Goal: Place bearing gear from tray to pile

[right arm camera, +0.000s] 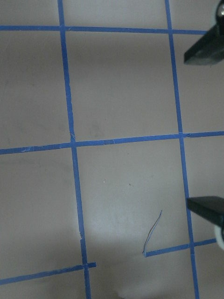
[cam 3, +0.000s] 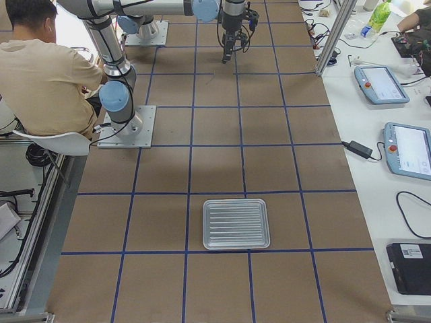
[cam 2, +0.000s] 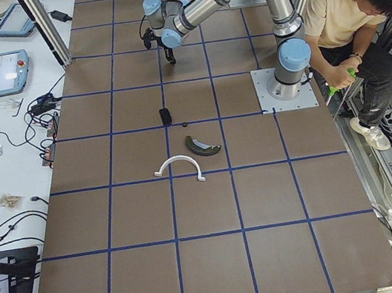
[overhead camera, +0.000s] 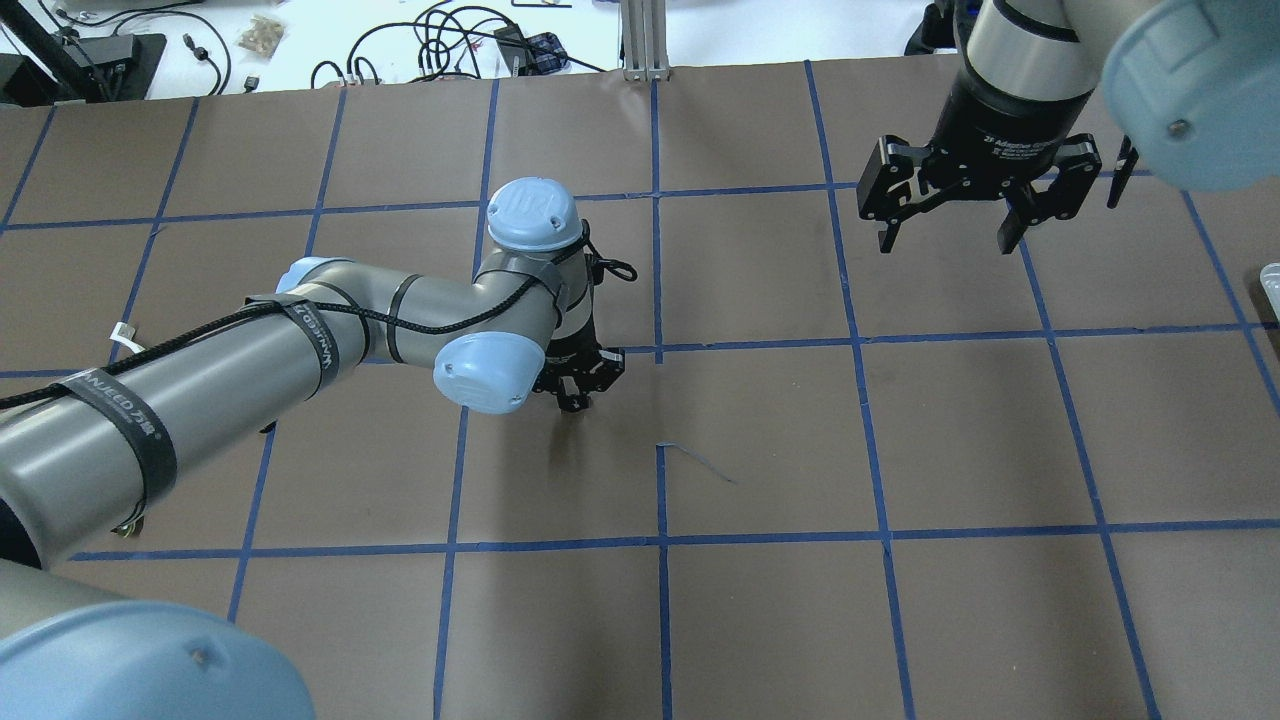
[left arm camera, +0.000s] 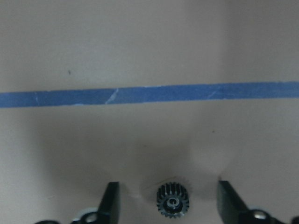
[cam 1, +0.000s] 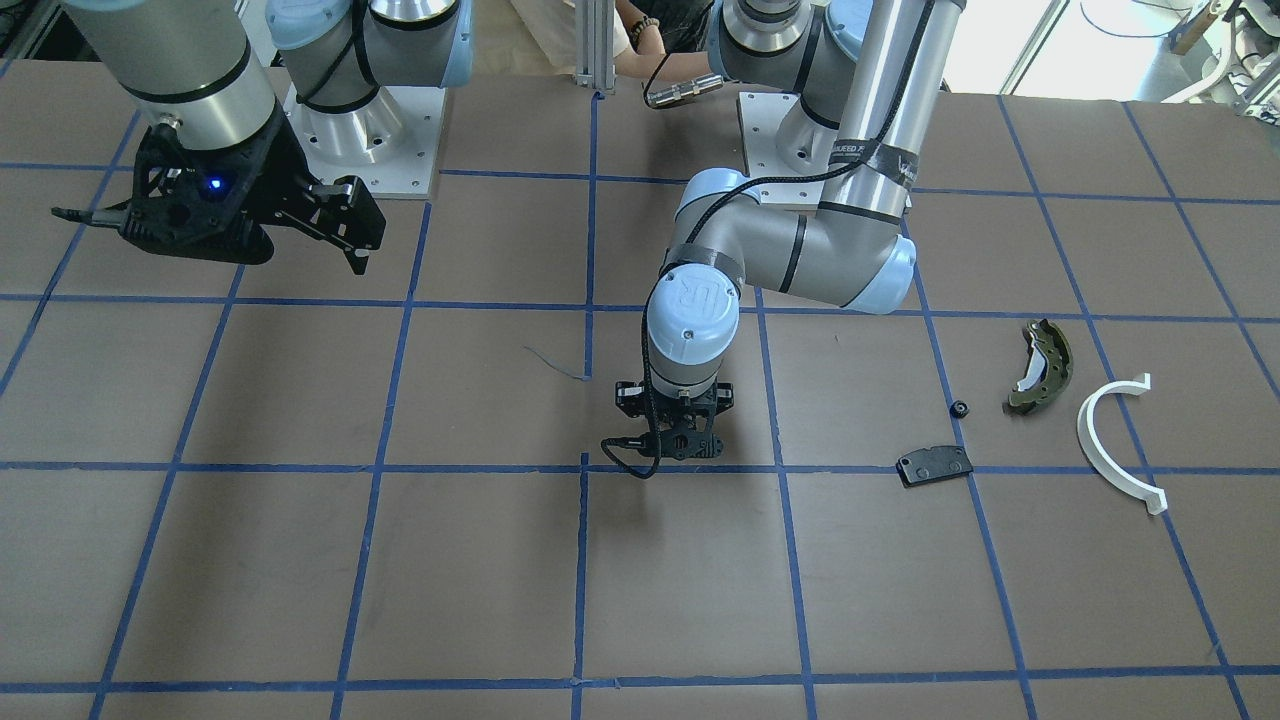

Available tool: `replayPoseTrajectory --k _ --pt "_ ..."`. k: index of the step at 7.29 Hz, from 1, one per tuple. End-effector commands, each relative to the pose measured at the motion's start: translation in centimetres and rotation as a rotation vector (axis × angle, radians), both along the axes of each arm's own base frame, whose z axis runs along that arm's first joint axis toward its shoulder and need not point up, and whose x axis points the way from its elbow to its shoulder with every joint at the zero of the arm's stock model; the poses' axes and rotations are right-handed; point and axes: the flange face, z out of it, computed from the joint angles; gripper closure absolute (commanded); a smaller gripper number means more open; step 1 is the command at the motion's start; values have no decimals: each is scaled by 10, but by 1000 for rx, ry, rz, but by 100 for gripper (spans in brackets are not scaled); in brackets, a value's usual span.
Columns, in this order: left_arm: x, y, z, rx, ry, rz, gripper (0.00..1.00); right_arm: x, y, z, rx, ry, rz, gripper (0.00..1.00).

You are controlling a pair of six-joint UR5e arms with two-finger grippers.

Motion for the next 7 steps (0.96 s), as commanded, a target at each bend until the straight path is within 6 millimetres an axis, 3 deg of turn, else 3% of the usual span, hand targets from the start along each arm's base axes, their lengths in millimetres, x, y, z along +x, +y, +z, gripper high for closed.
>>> replayPoseTrajectory --k 1,3,4,6,7 --pt "19 -20 21 -33 5 31 100 1 3 3 -4 -2 5 0" --pt "91 -48 53 -22 -6 129 100 1 2 2 -3 -10 5 0" --pt "146 -54 60 -5 2 100 100 0 2 1 0 -12 6 0" --pt "261 -51 74 29 -27 -23 100 0 2 1 1 -14 61 0" --pt "304 -39 64 61 -3 -71 100 1 2 1 3 -16 66 0"
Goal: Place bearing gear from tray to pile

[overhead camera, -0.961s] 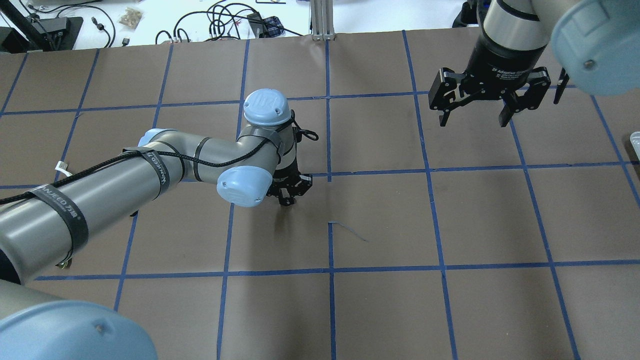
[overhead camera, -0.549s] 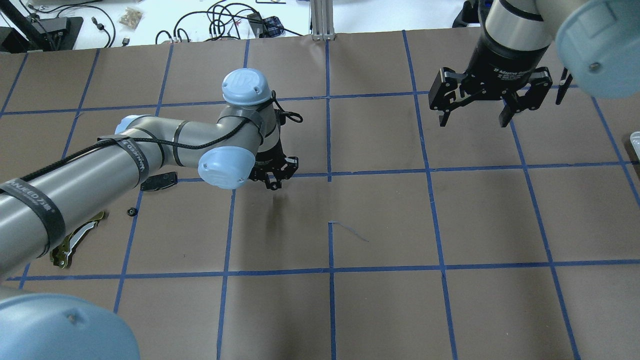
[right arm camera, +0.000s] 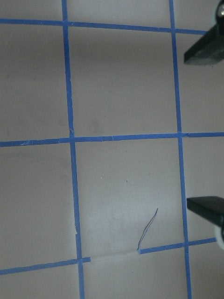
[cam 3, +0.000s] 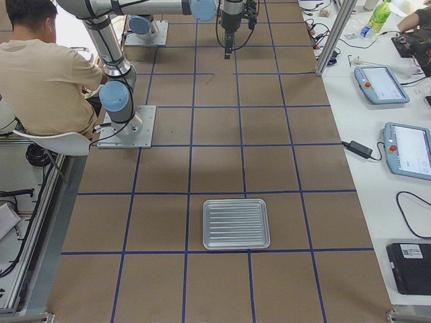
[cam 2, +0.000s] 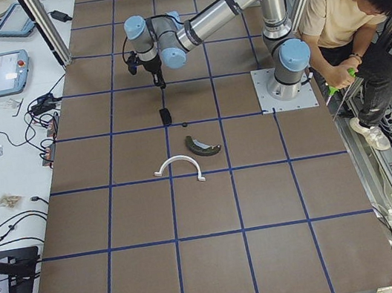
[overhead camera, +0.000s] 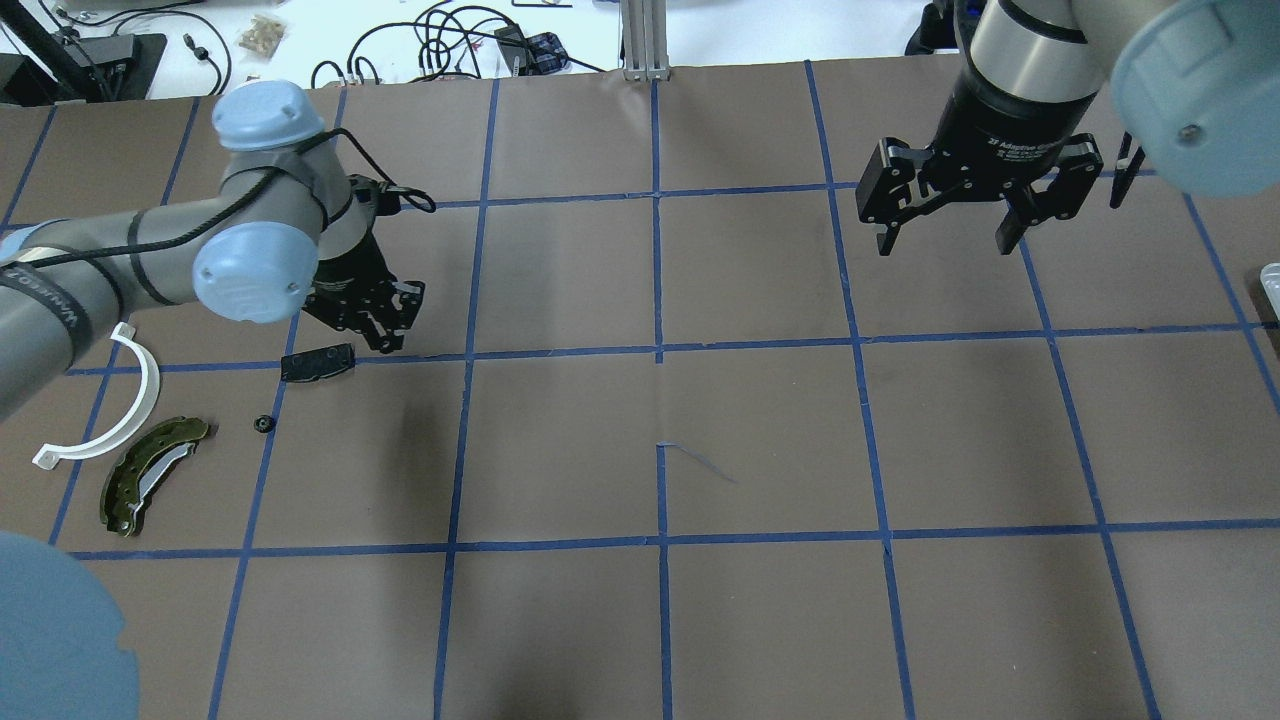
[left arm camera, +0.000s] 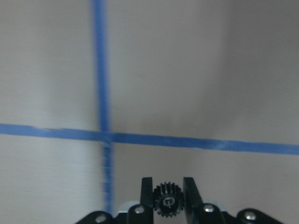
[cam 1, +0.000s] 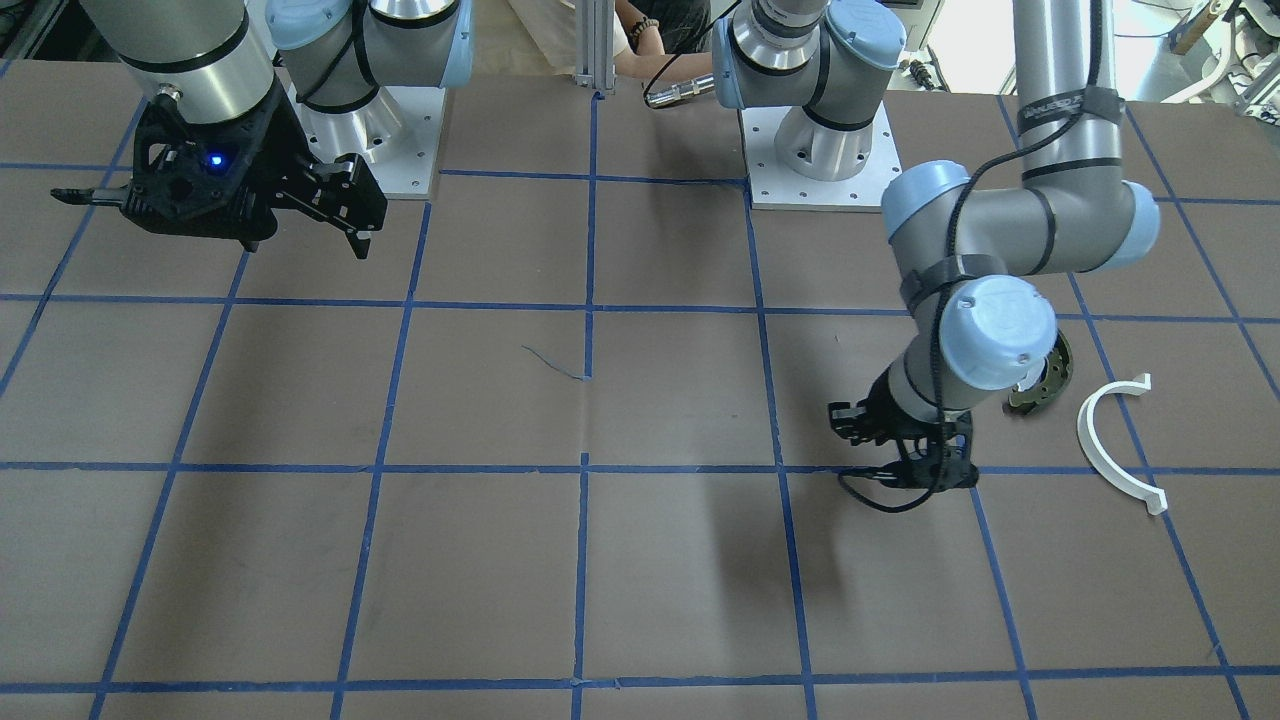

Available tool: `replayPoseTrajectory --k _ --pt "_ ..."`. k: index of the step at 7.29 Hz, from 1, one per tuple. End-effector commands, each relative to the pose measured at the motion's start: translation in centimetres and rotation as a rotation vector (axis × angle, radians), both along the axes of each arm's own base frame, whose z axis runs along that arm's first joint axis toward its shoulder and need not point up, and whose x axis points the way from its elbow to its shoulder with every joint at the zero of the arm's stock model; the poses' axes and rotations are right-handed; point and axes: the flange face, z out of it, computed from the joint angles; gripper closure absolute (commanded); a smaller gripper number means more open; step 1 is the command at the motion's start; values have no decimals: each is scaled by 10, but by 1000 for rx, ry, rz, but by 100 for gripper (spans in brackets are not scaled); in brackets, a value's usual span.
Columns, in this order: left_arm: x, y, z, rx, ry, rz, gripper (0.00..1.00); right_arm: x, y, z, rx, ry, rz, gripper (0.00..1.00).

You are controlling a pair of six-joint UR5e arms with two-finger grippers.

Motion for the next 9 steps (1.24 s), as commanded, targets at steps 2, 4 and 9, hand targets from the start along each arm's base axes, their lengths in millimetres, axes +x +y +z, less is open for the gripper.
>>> replayPoseTrajectory --k 2,4,9 --pt "145 49 -27 77 77 -63 100 -1 2 -3 24 -5 18 0" --pt "169 49 -34 51 75 -104 100 -1 2 -3 29 -5 18 0" --pt "171 53 -47 51 77 -93 98 -2 0 -1 14 -4 20 0"
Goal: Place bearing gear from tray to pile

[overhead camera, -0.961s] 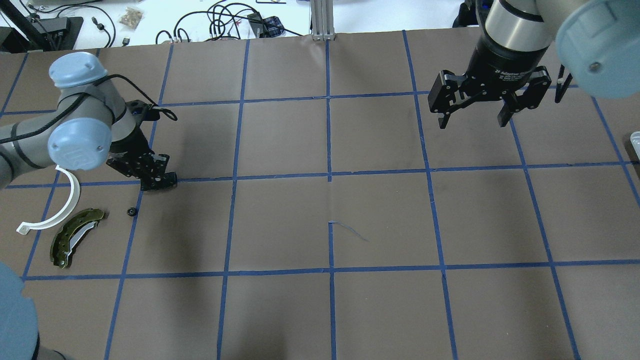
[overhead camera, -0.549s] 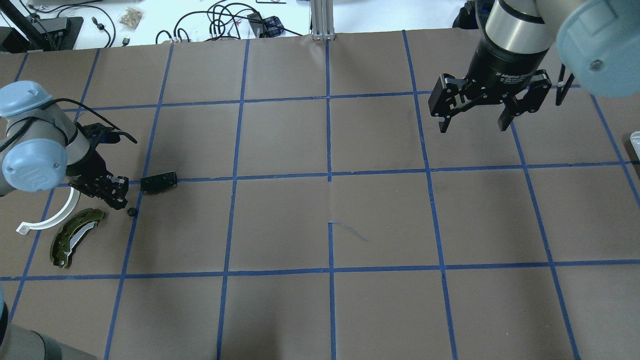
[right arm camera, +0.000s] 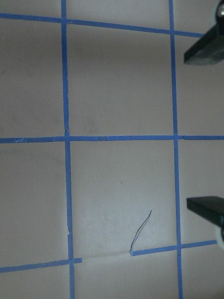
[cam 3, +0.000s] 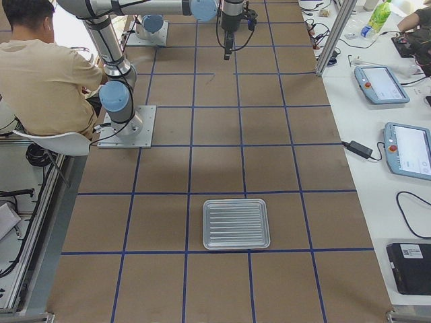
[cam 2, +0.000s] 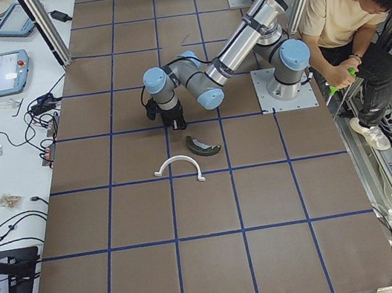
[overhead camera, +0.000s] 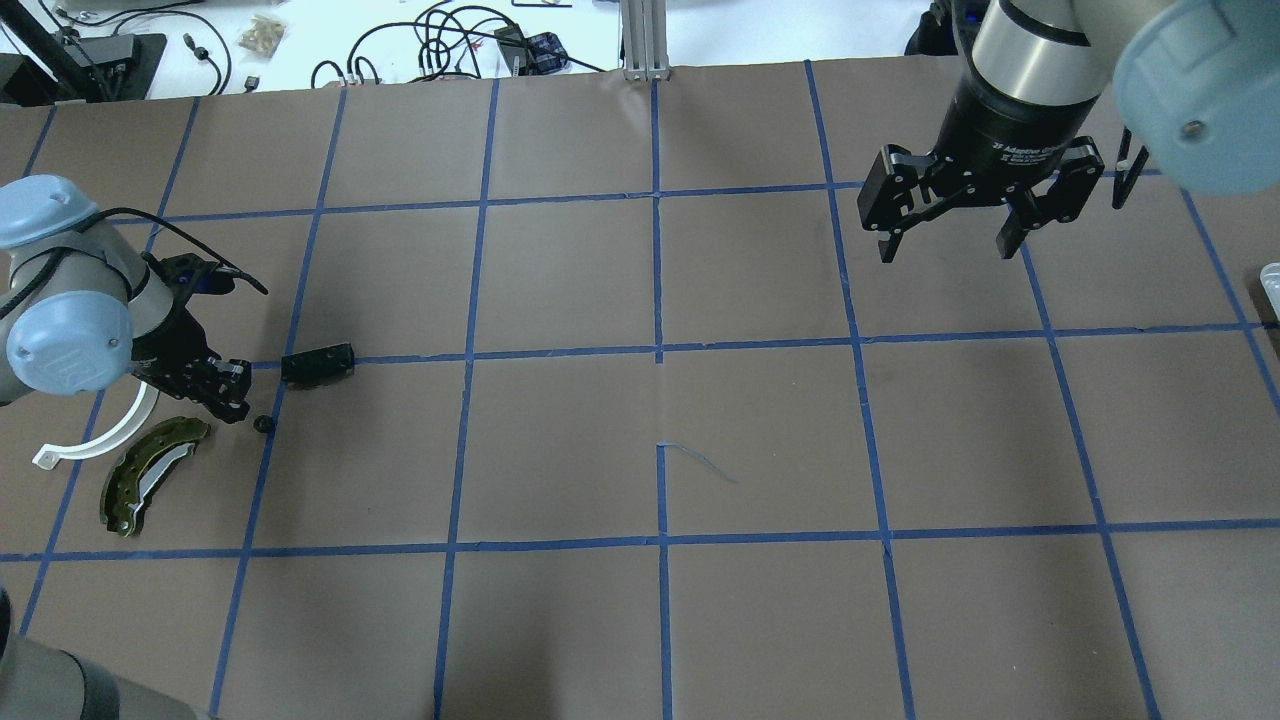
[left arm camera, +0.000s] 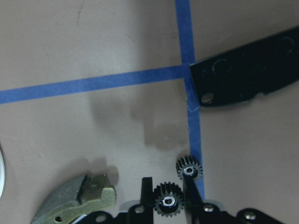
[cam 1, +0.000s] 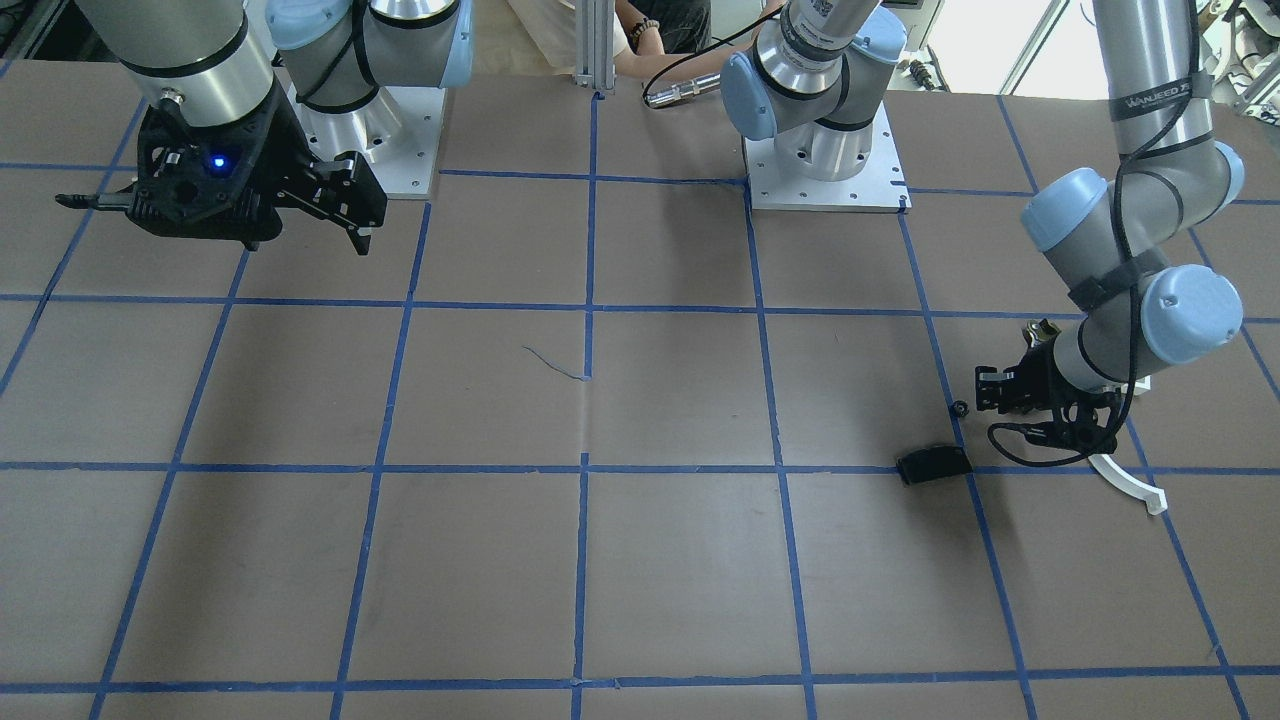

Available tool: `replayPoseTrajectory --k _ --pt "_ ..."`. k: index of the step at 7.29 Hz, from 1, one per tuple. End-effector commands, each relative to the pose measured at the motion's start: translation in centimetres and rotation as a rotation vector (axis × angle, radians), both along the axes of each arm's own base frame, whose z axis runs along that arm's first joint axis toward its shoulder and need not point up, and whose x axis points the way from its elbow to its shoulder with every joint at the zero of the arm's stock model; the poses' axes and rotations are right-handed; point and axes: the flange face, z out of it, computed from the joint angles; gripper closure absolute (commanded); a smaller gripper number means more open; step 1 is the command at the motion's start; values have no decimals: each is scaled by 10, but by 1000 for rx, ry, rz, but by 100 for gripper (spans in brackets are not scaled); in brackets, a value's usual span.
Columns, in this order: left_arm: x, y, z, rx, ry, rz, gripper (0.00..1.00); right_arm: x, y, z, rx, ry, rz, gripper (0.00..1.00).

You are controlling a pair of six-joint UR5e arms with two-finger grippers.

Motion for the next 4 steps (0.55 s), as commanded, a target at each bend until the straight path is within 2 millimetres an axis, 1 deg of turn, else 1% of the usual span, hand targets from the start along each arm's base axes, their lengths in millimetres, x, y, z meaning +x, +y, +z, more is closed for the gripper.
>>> replayPoseTrajectory --k 1,4 --pt "1 1 -3 4 3 2 1 0 -1 1 -5 1 1 0" --pt "2 1 -2 6 4 4 0 0 -1 1 -6 0 1 0"
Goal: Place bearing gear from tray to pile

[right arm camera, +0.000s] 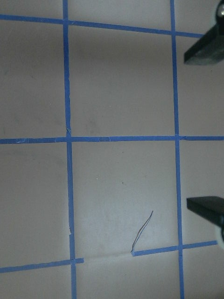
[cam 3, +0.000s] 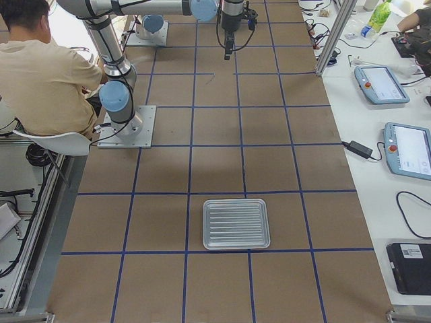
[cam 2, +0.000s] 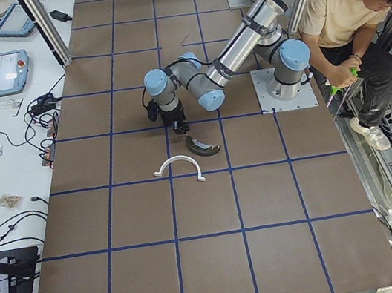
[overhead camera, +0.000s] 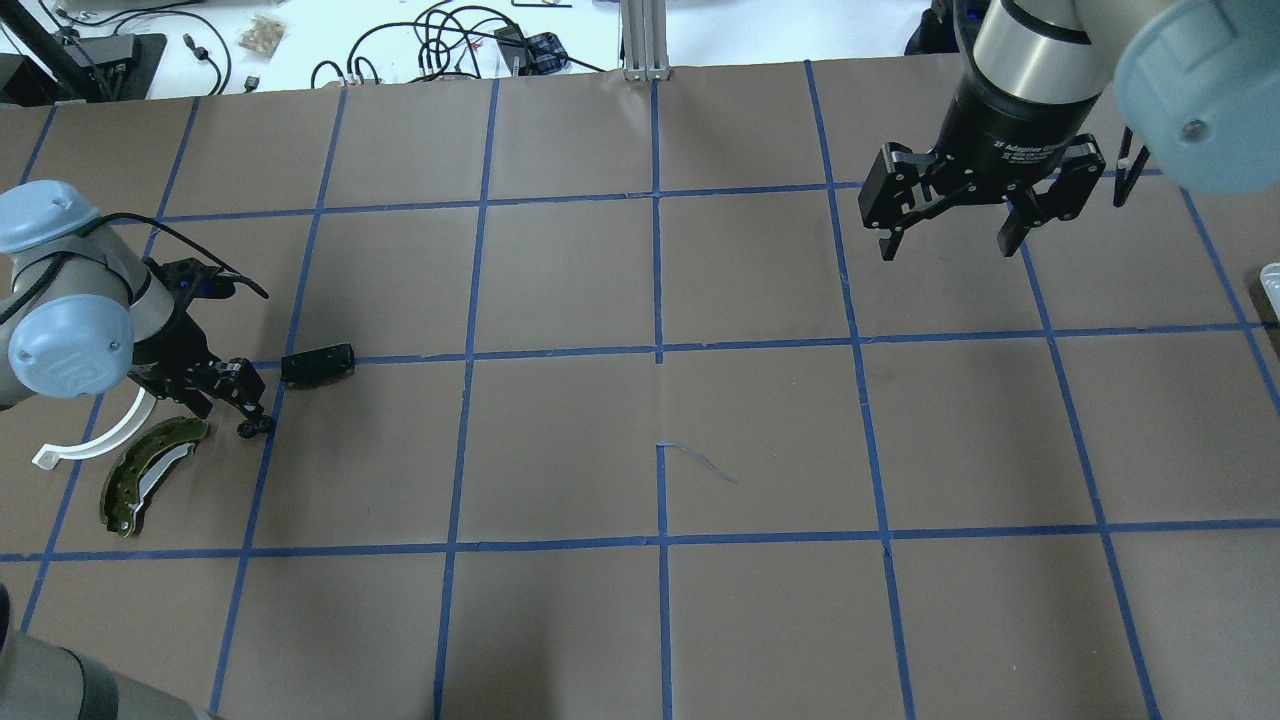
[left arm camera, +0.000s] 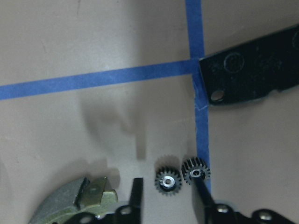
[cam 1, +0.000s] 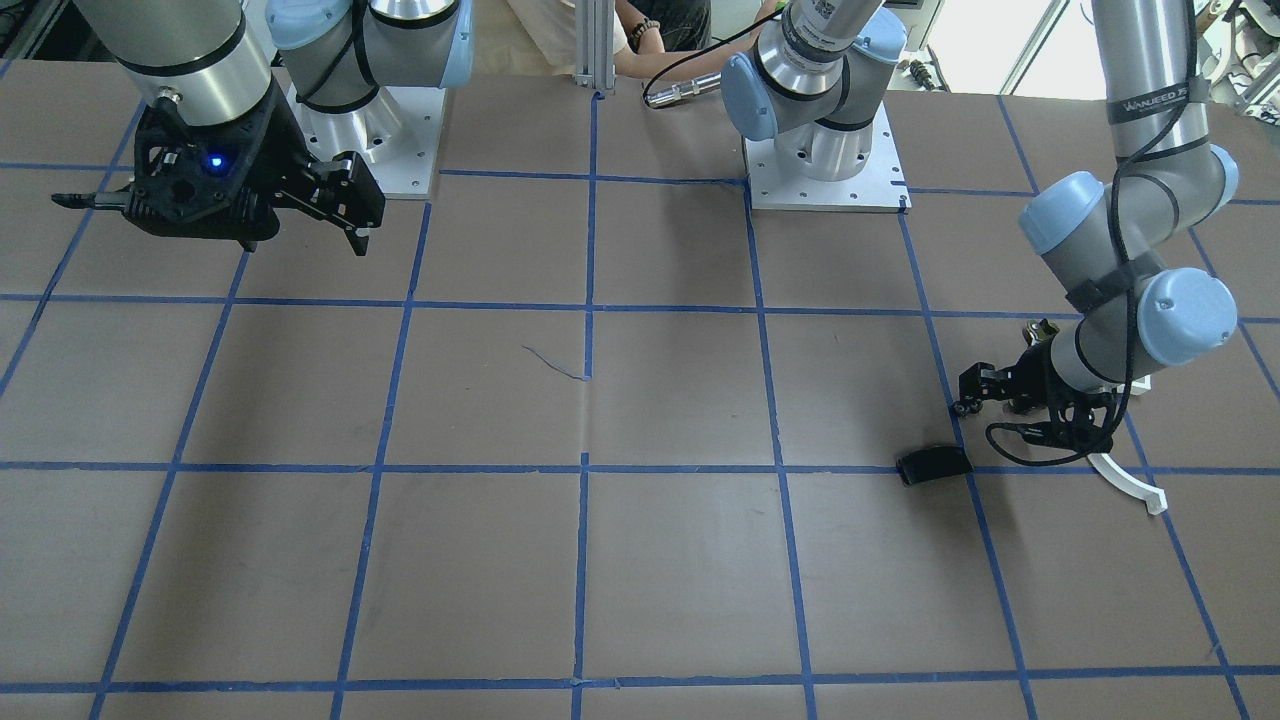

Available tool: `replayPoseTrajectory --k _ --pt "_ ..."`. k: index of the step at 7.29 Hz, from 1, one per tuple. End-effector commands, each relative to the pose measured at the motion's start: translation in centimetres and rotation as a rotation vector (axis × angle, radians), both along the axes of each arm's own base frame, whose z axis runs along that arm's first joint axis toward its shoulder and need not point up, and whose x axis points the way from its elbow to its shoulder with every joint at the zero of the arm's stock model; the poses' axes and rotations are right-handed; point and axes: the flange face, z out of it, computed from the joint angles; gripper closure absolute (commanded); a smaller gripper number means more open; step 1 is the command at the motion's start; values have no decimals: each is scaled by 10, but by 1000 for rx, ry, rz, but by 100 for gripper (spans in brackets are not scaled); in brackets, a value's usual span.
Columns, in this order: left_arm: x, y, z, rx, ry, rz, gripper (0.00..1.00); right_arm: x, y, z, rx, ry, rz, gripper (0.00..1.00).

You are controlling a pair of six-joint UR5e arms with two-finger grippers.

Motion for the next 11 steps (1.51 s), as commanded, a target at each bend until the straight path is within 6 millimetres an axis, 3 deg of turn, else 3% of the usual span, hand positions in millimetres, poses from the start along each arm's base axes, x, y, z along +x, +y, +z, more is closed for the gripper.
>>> replayPoseTrajectory --k 1,2,3,4,5,6,7,8,9,11 --pt "-9 -4 17 -24 -14 -6 0 0 0 0 0 3 1 0" --pt "-25 -7 43 -62 -20 -13 0 -1 0 0 -2 6 1 0" --pt "-69 -14 73 -71 -24 -27 0 -2 0 0 -2 8 1 0" --pt "-116 -23 121 -82 -43 6 0 -2 0 0 -2 8 0 0" --pt "-160 -27 183 -70 -56 27 0 -1 0 0 0 4 -6 0" --pt "-212 -22 237 -60 -76 98 0 -2 -1 0 -2 0 -5 0" --pt "-272 -16 266 -120 -90 83 0 -2 -1 0 -2 0 -5 0" --pt "-321 -4 283 -189 -92 42 0 -2 -1 0 -2 2 -4 0" --pt "-318 0 312 -275 -85 54 0 -2 0 1 -5 2 -3 0" --pt "-308 22 321 -187 -87 69 0 -3 -1 0 -2 7 -6 0"
